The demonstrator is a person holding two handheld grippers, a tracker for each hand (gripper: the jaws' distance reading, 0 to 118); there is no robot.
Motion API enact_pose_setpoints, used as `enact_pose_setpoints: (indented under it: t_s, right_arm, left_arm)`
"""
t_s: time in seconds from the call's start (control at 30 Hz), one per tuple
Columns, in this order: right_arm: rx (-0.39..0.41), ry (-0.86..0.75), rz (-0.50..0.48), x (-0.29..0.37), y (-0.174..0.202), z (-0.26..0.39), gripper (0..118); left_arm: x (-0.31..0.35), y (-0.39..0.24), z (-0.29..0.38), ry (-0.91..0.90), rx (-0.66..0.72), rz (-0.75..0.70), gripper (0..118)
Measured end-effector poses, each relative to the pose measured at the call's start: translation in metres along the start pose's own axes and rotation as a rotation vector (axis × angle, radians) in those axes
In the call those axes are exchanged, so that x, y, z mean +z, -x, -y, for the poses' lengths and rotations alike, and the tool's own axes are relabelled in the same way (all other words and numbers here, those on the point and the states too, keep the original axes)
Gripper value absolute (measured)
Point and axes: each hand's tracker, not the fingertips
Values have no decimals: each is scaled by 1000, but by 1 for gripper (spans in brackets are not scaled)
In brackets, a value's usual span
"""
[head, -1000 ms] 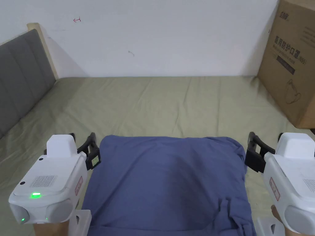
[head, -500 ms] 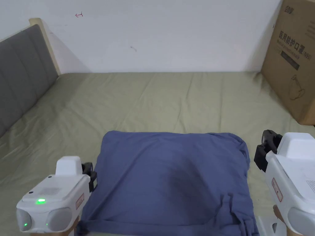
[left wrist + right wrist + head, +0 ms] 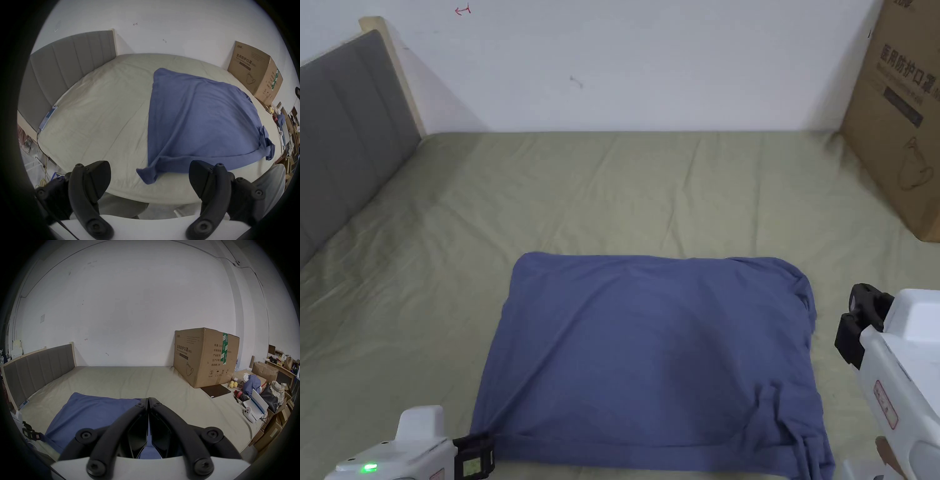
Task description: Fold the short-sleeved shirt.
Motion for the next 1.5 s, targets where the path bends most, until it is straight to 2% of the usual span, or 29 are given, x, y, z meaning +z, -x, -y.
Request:
enact_pose_setpoints:
  t_s: [0.07,0.1,0.17,0.2,0.23,0.27,0.33,0.43,0.47,0.53,0.57,0.6,0.63,0.7,0.8,0.83,0.9,0.97,1.0,1.07,1.1,1.33,1.5]
  right_arm:
    - [-2,10,9,0,-2,3,0]
    - [-4,17,11,1,-3,6,0]
    - [-4,32,17,1,-6,10,0]
    - [-2,39,20,1,-7,12,0]
    - [-1,47,24,3,-8,15,0]
    - [-2,57,27,3,-10,17,0]
    - [-5,90,32,2,-15,24,0]
    - [-37,260,15,-9,-22,47,4]
    - [-36,327,14,-15,-22,58,12]
    - [-35,455,-1,-25,-23,82,56]
    - [-40,516,-3,-29,-22,96,73]
    - [-64,552,-30,-30,-22,111,82]
    - [-71,583,-38,-32,-21,121,82]
    - [-74,608,-29,-34,-18,140,82]
    - [-38,653,-30,-32,-5,149,81]
    - [-36,656,-34,-33,-4,152,79]
    - [-36,657,-43,-29,4,148,66]
    - [-42,664,-44,-32,6,149,62]
    - [-45,668,-52,-33,6,150,47]
    - [-69,680,-95,-33,4,151,8]
    - [-66,681,-80,-31,5,150,5]
    - [-41,609,-97,-29,-10,129,5]
    - [-61,508,-93,-45,-23,96,4]
  left_arm:
    - [-6,-2,0,21,-8,-2,102]
    - [-10,-3,1,27,-15,-5,97]
    - [-11,-12,-2,28,-24,1,69]
    - [-16,-13,-2,42,-25,9,41]
    - [-21,-14,-1,60,-19,14,22]
    - [-22,-14,0,67,-14,27,9]
    - [-25,-10,2,52,5,27,4]
    - [-10,-11,-2,26,17,40,3]
    - [-8,-12,-3,21,18,40,3]
    - [-3,-13,-5,5,20,45,3]
    - [-8,-9,-7,-2,22,48,3]
    - [-7,-10,-8,-4,24,52,3]
    - [-6,-10,-9,-7,25,54,3]
    - [-11,-6,-10,-10,26,56,3]
    - [-12,-5,-12,-8,22,56,3]
    - [-12,-6,-11,-7,22,56,3]
    - [-12,-5,-12,-7,23,57,3]
    - [-13,-5,-12,-6,21,53,3]
    - [-13,-4,-12,-6,22,53,3]
    - [-15,-3,-12,-5,26,54,3]
    - [-12,-5,-13,-5,29,53,3]
    - [-7,-2,-23,-25,56,57,3]
    - [1,0,-55,-82,73,58,3]
